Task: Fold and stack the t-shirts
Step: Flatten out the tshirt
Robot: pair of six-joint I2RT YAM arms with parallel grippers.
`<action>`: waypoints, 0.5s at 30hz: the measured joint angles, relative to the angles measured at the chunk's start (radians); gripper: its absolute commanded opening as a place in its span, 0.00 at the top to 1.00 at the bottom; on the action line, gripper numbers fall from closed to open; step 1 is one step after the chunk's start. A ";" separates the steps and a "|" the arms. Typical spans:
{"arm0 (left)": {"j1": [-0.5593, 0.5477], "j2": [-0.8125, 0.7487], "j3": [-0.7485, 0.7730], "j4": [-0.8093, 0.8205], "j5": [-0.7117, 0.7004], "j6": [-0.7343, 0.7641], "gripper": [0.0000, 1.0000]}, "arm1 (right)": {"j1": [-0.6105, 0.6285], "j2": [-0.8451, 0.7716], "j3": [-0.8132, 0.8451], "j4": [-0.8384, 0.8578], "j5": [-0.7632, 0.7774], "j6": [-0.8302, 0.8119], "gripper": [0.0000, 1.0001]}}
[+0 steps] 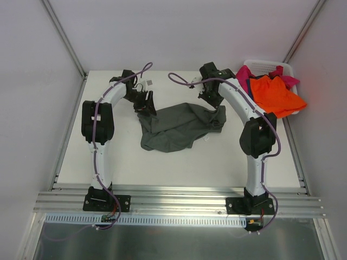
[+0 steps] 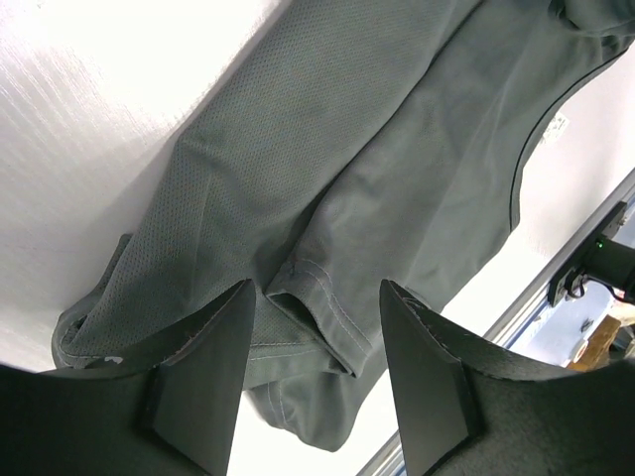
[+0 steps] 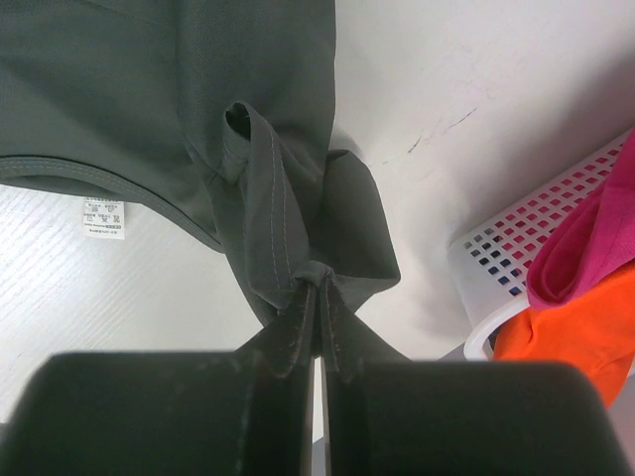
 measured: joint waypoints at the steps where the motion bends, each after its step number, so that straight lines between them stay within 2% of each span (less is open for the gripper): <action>1: 0.000 0.001 0.003 -0.001 0.000 0.000 0.47 | 0.000 0.004 0.000 0.000 0.000 0.000 0.99; 3: 0.000 0.002 0.010 -0.002 0.000 0.000 0.52 | 0.000 0.010 0.000 0.000 0.000 0.000 0.99; 5: 0.000 0.003 0.017 -0.002 0.001 -0.001 0.62 | 0.000 0.015 0.000 0.000 0.000 0.000 0.99; 15: -0.001 0.014 0.020 -0.002 0.002 0.004 0.57 | -0.001 0.037 0.018 0.003 0.001 0.000 1.00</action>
